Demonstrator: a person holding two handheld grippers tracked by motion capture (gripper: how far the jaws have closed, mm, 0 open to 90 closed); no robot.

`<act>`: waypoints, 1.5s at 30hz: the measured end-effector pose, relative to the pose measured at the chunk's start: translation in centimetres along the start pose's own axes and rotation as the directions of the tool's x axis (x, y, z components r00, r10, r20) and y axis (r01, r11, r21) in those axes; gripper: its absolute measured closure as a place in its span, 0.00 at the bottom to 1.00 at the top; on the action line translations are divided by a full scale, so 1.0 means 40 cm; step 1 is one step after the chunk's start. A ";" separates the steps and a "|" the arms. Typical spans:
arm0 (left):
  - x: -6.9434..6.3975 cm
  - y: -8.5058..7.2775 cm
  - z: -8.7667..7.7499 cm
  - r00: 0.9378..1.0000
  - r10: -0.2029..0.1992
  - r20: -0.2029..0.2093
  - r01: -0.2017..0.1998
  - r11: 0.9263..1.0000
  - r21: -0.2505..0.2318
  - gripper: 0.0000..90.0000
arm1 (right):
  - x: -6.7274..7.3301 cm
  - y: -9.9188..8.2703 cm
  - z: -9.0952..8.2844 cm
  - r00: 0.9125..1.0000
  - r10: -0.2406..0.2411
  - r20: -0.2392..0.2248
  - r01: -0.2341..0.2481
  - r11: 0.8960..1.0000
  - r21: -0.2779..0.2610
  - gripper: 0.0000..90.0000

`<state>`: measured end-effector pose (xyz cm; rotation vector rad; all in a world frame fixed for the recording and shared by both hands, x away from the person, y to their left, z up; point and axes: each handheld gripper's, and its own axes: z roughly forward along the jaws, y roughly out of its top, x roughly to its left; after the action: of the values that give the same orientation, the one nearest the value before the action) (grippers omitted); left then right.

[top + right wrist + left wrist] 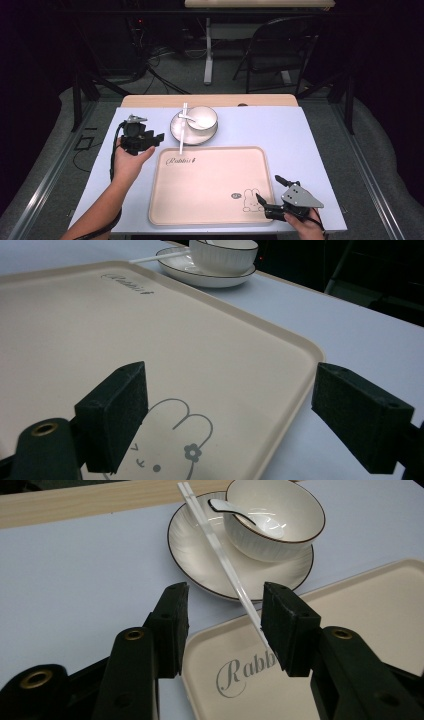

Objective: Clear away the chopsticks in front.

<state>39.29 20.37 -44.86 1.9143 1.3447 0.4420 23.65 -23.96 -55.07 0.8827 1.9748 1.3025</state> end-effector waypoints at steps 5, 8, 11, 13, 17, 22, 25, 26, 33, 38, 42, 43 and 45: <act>0.019 0.023 0.020 0.999 -0.034 -0.005 0.034 0.999 0.003 0.60 | 0.000 0.000 0.000 1.000 0.000 0.001 0.000 1.000 0.002 0.16; 0.030 0.038 0.032 0.999 -0.038 -0.018 0.038 0.999 0.007 0.61 | -0.001 0.000 -0.001 1.000 0.000 0.003 0.000 1.000 0.002 0.16; 0.039 0.048 0.045 0.998 -0.056 -0.017 0.057 0.998 0.020 0.64 | -0.001 0.001 -0.001 1.000 -0.002 0.003 0.002 1.000 0.002 0.16; 0.041 0.054 0.059 0.998 -0.059 -0.028 0.060 0.998 0.026 0.65 | -0.001 0.001 -0.001 1.000 -0.002 0.003 0.002 1.000 0.001 0.16; 0.044 0.063 0.085 0.997 -0.075 -0.035 0.076 0.996 0.040 0.69 | 0.001 0.001 0.000 1.000 -0.003 0.001 0.003 1.000 0.000 0.16; 0.051 0.075 0.110 0.993 -0.111 -0.037 0.112 0.993 0.043 0.73 | 0.000 0.001 0.000 1.000 -0.004 0.003 0.004 1.000 0.001 0.16; 0.052 0.083 0.120 0.991 -0.128 -0.037 0.129 0.991 0.041 0.75 | -0.001 0.002 0.000 1.000 -0.004 0.003 0.004 1.000 0.001 0.16; 0.052 0.085 0.123 0.991 -0.127 -0.038 0.128 0.991 0.040 0.75 | -0.001 0.002 0.000 1.000 -0.003 0.003 0.003 1.000 0.000 0.16; 0.048 0.092 0.148 0.991 -0.124 -0.042 0.126 0.990 0.060 0.78 | 0.002 0.003 0.001 1.000 -0.005 0.002 0.005 1.000 0.001 0.16; 0.044 0.093 0.166 0.991 -0.125 -0.046 0.128 0.989 0.072 0.78 | 0.002 0.004 0.000 1.000 -0.012 -0.001 0.012 1.000 0.000 0.16; 0.038 0.091 0.183 0.990 -0.132 -0.042 0.135 0.988 0.078 0.78 | 0.003 0.004 0.001 1.000 -0.009 -0.002 0.009 1.000 0.000 0.16; 0.036 0.090 0.186 0.991 -0.129 -0.042 0.132 0.988 0.079 0.78 | 0.003 0.004 0.002 1.000 -0.009 -0.002 0.009 1.000 0.001 0.16; 0.033 0.090 0.197 0.991 -0.130 -0.034 0.132 0.988 0.085 0.79 | 0.004 0.004 0.003 1.000 -0.011 -0.002 0.011 1.000 0.000 0.16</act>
<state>47.24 18.00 -47.62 1.8813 1.5204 0.3513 23.67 -23.73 -54.97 0.8699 1.9788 1.2978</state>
